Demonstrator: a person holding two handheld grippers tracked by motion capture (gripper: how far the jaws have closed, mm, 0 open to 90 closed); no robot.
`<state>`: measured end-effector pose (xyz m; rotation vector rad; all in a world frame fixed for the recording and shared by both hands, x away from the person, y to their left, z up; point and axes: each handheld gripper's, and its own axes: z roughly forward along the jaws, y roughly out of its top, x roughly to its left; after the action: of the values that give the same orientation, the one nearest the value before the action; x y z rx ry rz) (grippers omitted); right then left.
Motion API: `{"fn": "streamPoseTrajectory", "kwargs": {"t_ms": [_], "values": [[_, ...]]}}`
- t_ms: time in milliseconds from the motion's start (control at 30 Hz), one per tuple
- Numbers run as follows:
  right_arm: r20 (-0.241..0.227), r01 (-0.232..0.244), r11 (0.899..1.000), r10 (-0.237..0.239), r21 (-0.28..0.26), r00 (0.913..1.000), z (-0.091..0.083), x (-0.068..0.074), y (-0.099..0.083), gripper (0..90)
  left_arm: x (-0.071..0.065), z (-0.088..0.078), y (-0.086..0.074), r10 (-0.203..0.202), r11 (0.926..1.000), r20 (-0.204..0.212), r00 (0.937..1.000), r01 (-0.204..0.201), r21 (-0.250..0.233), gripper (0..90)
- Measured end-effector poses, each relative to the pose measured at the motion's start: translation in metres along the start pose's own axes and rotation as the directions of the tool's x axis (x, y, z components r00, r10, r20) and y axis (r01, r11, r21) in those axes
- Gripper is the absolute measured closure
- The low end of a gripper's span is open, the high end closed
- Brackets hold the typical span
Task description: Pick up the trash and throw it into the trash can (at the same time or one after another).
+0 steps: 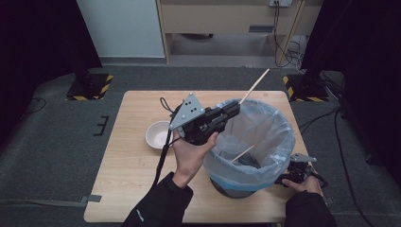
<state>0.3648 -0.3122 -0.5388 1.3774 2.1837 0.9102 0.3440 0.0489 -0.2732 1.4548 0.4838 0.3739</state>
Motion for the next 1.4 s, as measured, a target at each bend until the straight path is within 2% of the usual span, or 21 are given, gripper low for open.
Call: {"fn": "streamPoseTrajectory", "kwargs": {"t_ms": [133,267,367,567,767,867,933,1067,1167,1267,1333,1400], "values": [[0.0,0.0,1.0,0.0,0.0,1.0,0.0,0.0,0.0,1.0,0.001,0.005,-0.002,-0.012,0.9999,0.014,0.9998,0.012,0.01,84.9],[0.0,0.003,1.0,-0.003,0.0,1.0,0.0,0.0,0.0,1.0,0.004,0.006,-0.004,-0.027,0.9996,0.013,0.9995,0.027,0.01,74.3],[0.0,0.002,1.0,-0.002,0.0,1.0,0.0,0.0,0.0,1.0,0.005,0.003,-0.004,-0.027,0.9996,0.009,0.9996,0.027,0.003,70.7],[0.0,0.003,1.0,-0.003,0.0,1.0,0.0,0.0,0.0,1.0,0.015,-0.021,-0.003,-0.002,0.9999,-0.042,0.9991,0.002,0.011,61.2],[0.0,0.003,1.0,-0.003,-0.001,1.0,0.0,0.0,0.0,0.9,0.037,-0.058,-0.01,0.014,0.9993,-0.132,0.9911,-0.01,0.036,55.4],[0.0,0.003,1.0,-0.003,-0.001,1.0,0.0,0.0,0.0,1.0,0.051,-0.079,-0.019,0.019,0.9976,-0.192,0.9812,-0.006,0.069,52.5],[0.0,0.003,1.0,-0.003,0.0,1.0,0.0,0.0,0.0,0.9,0.058,-0.088,-0.026,0.024,0.9961,-0.218,0.9756,-0.005,0.088,50.8],[0.0,0.003,1.0,-0.003,0.0,1.0,0.0,0.0,0.0,0.9,0.073,-0.103,-0.043,0.036,0.9894,-0.279,0.9595,0.005,0.145,45.3],[0.0,0.003,1.0,-0.003,0.0,1.0,0.0,0.0,0.0,0.9,0.09,-0.113,-0.063,0.033,0.9802,-0.34,0.9397,0.036,0.195,41.5],[0.0,0.0,1.0,0.0,0.0,1.0,0.0,0.0,0.0,0.9,0.104,-0.119,-0.08,0.026,0.9706,-0.384,0.9231,0.069,0.231,38.9],[0.0,0.0,1.0,0.0,0.0,1.0,0.0,0.0,0.0,1.0,0.115,-0.122,-0.092,0.03,0.9622,-0.407,0.9129,0.084,0.259,38.7],[0.0,0.003,1.0,-0.003,0.0,1.0,0.0,0.0,0.0,1.0,0.125,-0.125,-0.104,0.029,0.9513,-0.437,0.899,0.11,0.288,38.1]]}}
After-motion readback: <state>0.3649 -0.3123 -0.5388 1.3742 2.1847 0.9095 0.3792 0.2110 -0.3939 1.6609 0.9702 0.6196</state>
